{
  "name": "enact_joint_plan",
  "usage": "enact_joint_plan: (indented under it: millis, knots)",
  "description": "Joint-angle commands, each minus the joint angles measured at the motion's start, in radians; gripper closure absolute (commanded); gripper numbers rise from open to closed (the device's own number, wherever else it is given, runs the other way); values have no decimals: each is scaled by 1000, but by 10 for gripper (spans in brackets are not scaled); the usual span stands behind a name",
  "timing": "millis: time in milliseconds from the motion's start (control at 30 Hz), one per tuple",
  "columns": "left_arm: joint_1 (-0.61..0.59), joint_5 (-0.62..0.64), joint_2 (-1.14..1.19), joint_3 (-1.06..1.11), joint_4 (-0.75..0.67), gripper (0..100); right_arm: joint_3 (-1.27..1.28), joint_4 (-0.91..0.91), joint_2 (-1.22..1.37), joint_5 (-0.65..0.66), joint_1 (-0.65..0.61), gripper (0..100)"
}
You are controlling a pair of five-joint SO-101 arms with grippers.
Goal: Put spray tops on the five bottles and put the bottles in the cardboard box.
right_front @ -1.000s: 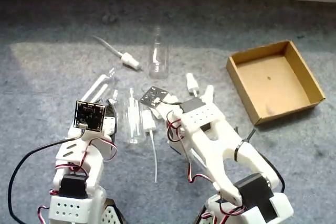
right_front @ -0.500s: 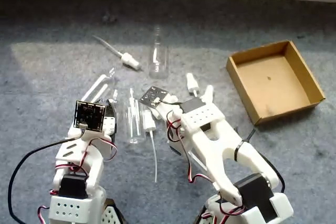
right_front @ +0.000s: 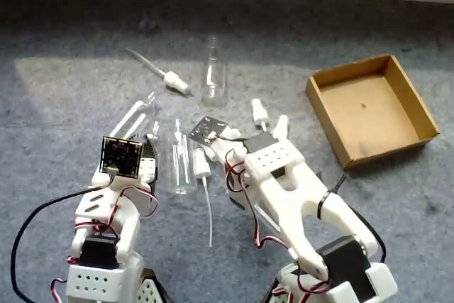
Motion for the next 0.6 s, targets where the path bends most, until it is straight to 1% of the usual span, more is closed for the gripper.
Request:
enact_joint_plan:
  millis: [0, 67, 167, 233, 367, 433, 500, 567]
  knots:
    - [15, -11, 7, -38, 43, 995, -5, -12, -139, 3, -4, 877]
    - [45, -14, 7, -96, 143, 995, -2, -12, -191, 3, -7, 877]
    - [70, -110, 8, -202, 290, 995, 1, -12, -248, 3, -4, 877]
    - [68, -155, 8, -274, 361, 995, 5, -12, -268, 3, -2, 877]
    - [61, -199, 12, -384, 430, 995, 7, -5, -271, 3, -4, 877]
    - [30, -215, 19, -423, 450, 995, 10, -4, -271, 3, -4, 877]
    - [-10, -224, 77, -450, 453, 995, 44, -7, -271, 9, -8, 876]
    - [-30, -224, 186, -486, 450, 995, 85, -13, -271, 9, -8, 876]
